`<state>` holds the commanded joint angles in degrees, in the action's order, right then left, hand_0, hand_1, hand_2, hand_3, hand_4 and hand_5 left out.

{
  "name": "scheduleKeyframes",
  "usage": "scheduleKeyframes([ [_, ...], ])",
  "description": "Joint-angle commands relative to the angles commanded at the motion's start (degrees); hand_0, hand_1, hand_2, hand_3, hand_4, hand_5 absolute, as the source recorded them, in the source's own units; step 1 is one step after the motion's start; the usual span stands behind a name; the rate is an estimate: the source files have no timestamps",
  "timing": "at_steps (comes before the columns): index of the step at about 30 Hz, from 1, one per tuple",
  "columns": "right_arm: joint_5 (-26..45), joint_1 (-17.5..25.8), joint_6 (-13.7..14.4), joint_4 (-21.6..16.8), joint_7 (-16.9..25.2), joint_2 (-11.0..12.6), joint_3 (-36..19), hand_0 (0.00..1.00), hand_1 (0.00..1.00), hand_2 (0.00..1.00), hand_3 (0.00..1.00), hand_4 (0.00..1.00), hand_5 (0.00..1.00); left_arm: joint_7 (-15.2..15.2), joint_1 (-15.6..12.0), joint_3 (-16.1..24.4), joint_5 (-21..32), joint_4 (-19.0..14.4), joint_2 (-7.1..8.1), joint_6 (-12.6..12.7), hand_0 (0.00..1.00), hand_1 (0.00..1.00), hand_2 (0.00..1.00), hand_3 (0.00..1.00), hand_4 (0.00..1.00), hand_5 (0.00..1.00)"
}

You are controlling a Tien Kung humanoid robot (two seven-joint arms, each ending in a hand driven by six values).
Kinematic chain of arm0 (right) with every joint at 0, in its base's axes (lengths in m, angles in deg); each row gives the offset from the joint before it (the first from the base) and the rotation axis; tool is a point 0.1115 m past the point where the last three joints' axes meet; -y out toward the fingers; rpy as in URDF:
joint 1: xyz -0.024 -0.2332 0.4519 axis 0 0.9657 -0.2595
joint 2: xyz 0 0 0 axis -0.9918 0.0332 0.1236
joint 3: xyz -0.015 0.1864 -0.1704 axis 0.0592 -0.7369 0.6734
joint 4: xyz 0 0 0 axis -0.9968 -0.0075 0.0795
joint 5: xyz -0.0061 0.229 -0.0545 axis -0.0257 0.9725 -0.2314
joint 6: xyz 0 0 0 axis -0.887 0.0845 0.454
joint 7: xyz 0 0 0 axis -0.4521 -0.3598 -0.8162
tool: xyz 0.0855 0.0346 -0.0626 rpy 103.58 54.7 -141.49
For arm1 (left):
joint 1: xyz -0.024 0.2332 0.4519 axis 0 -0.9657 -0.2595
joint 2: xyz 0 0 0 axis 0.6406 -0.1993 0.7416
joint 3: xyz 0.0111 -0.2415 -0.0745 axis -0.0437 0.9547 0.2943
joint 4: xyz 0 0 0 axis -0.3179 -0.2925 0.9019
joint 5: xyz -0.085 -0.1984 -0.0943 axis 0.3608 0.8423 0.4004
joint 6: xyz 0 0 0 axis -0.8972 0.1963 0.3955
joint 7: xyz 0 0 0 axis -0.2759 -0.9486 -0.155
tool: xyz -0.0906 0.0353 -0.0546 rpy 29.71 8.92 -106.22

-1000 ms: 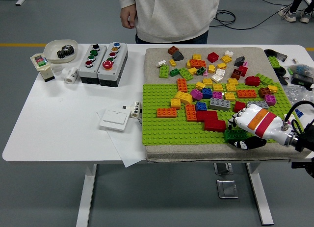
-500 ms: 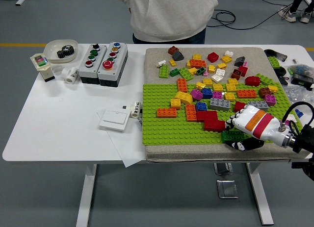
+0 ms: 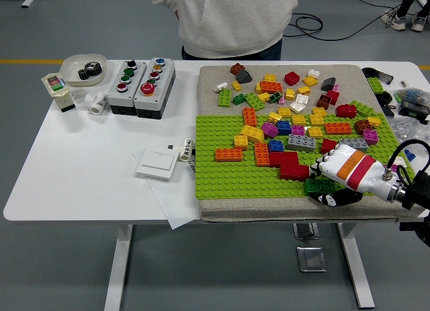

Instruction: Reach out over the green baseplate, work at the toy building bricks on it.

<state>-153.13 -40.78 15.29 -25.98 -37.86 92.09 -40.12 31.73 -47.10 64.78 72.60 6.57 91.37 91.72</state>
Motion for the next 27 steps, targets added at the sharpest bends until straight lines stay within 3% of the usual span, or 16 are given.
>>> scheduleKeyframes([
  [5, 0.0, -0.01, 0.27, 0.09, -0.01, -0.05, -0.41, 0.246, 0.405, 0.501, 0.5, 0.673, 0.354, 0.01, 0.04, 0.01, -0.01, -0.02, 0.01, -0.03, 0.648, 0.751, 0.766, 0.579, 0.659, 0.607],
  [6, 0.0, -0.02, 0.28, 0.09, 0.0, -0.07, -0.46, 0.26, 0.418, 0.514, 0.517, 0.741, 0.34, 0.01, 0.05, 0.01, 0.0, -0.03, 0.01, -0.02, 0.649, 0.751, 0.766, 0.578, 0.658, 0.606],
  [11, 0.0, -0.01, 0.2, 0.21, 0.06, -0.16, -0.69, 0.26, 0.418, 0.514, 0.517, 0.741, 0.34, -0.01, 0.12, -0.02, 0.02, -0.05, 0.02, -0.05, 0.649, 0.751, 0.766, 0.578, 0.658, 0.606],
  [12, 0.0, -0.01, 0.17, 0.2, 0.1, -0.14, -0.72, 0.278, 0.429, 0.541, 0.545, 0.823, 0.364, -0.01, 0.13, -0.01, 0.01, -0.04, 0.03, -0.05, 0.65, 0.751, 0.766, 0.578, 0.658, 0.606],
  [27, 0.0, -0.01, -0.65, 0.34, 0.16, -0.2, -0.83, 0.285, 0.439, 0.56, 0.594, 0.881, 0.388, -0.14, 0.28, -0.14, 0.15, -0.04, 0.09, -0.11, 0.651, 0.75, 0.766, 0.579, 0.659, 0.606],
])
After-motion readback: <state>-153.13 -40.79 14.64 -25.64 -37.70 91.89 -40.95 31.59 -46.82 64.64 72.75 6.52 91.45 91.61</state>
